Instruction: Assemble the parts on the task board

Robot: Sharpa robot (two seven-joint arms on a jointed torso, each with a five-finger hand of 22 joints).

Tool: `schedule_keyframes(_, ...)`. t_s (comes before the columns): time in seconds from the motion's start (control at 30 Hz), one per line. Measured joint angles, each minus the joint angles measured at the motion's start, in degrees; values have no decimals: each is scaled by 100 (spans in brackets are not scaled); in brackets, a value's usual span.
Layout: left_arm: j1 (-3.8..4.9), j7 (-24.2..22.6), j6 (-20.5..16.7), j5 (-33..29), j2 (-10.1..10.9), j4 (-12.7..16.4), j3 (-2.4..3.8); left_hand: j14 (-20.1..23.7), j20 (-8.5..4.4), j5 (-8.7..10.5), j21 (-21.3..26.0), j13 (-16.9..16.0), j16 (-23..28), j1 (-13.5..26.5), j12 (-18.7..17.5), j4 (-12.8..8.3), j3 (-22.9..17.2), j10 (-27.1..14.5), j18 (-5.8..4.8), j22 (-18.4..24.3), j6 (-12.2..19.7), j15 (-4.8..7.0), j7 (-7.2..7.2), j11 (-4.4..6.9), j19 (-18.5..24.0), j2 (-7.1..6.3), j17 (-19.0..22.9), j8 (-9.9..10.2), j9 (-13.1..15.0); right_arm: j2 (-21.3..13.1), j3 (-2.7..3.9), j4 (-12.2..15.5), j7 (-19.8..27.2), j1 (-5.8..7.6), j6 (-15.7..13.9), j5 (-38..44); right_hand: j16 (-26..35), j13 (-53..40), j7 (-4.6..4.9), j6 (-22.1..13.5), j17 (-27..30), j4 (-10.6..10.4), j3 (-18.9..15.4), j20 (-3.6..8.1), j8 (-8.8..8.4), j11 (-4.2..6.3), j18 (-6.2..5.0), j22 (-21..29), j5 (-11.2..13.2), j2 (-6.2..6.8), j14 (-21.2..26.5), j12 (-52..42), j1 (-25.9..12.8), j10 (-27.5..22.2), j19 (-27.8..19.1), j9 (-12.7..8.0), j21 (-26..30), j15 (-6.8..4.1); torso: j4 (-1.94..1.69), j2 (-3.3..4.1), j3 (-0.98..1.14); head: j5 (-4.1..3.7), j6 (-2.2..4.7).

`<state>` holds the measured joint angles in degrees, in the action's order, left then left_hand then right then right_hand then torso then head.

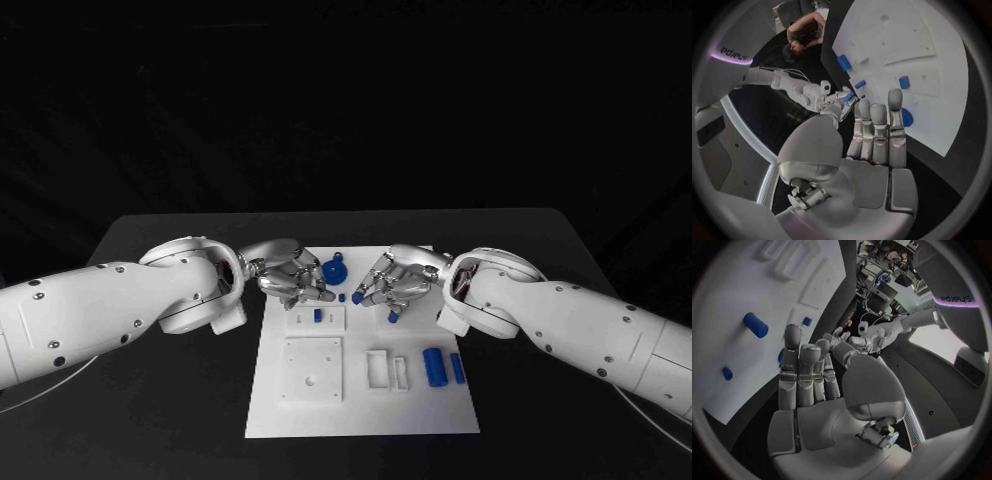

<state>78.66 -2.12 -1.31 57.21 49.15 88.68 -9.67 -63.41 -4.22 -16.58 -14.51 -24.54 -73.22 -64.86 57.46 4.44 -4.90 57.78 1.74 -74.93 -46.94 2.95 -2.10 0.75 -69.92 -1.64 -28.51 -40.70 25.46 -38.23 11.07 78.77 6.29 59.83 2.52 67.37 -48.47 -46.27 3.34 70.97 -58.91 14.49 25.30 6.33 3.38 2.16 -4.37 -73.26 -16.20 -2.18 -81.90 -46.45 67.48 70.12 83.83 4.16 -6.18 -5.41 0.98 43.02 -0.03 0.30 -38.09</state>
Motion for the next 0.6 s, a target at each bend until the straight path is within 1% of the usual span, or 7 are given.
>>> schedule_keyframes(0.07, 4, -12, -47, 214, -17, 39, 0, 0, 0, 0, -21, 7, 0, -16, -19, -7, 7, 0, 0, 0, -35, 0, -5, 0, 0, -3, 0, 149, 146, 13, 0, -15, -26, 8, 55, -5, 0, 0, -1, 0, 0, 0, 0, 0, 10, 9, 0, 0, 0, 1, 0, 0, 0, -10, 0, 0, 0, 0, -1, 0, 0, -14, -5)
schedule_keyframes(0.13, 14, -12, -79, 455, -47, 79, 0, 0, 0, 0, -23, 15, 0, -37, -35, 1, 15, 0, 0, 0, -23, 0, -17, 0, 0, -24, 0, 229, 244, 26, 0, -24, -54, 14, 107, -7, 0, -4, -2, 0, 0, 16, 16, 0, 10, 10, -1, 0, 0, 8, 0, 0, -7, -10, 0, 0, 0, 0, -1, 0, 1, -29, -8)
schedule_keyframes(0.23, 28, 2, -92, 741, -91, 118, 2, 3, 12, 12, -23, 15, 23, -63, -39, 126, -11, -58, 0, 1, 99, -3, -139, -57, 12, -167, 0, 239, 315, 45, 0, -34, -82, 23, 163, -7, 0, -5, -10, -8, 0, 16, 15, 0, 10, 10, 0, 0, 0, 8, 0, 0, -7, -10, 0, 0, 0, 0, -3, 1, 2, -52, -22)
schedule_keyframes(0.33, 34, 32, -90, 1011, -137, 152, 2, 46, 32, 44, 16, 21, 23, -82, -39, 260, -81, -117, 0, 1, 214, -43, -184, -116, 32, -324, 5, 239, 250, 65, 0, -39, -105, 30, 209, -7, 0, -5, -11, -8, 0, 17, 15, 0, 10, 10, -1, -5, 0, 9, 0, 0, -7, -10, 0, 0, 0, 0, -3, 1, 4, -75, -30)
schedule_keyframes(0.4, 37, 57, -86, 1173, -165, 173, 2, 58, 47, 79, 25, 37, 23, -68, -39, 360, -103, -131, 0, 1, 246, -55, -216, -130, 40, -345, 23, 239, 160, 77, 0, -41, -117, 33, 234, -7, 0, -5, -10, -9, 0, 17, 15, 0, 10, 9, 0, -8, 0, 9, 0, 0, -7, -10, 0, 0, 0, 0, -3, 1, 5, -88, -31)
schedule_keyframes(0.47, 38, 81, -86, 1302, -190, 188, 1, 67, 85, 79, 67, 52, 23, -71, -39, 457, -118, -138, 0, 1, 270, -63, -216, -137, 20, -412, 37, 238, 83, 84, -1, -41, -128, 34, 255, -7, 0, -5, -10, -9, 0, 17, 15, 0, 10, 9, 0, -8, 0, 9, 0, 0, -7, -10, 0, 0, 0, 0, -3, 1, 9, -98, -35)
schedule_keyframes(0.6, 39, 132, -87, 1477, -234, 195, -1, 67, 85, 111, 98, 76, 23, -56, -39, 696, -160, -138, 0, 2, 286, -63, -217, -137, 20, -472, 50, 159, -29, 98, -1, -41, -142, 36, 300, -7, 0, -4, -9, -11, 0, 17, 15, 0, 10, 9, -1, -14, 0, 9, 0, 0, -6, -10, 0, 0, 0, 0, -3, 1, 12, -102, -50)
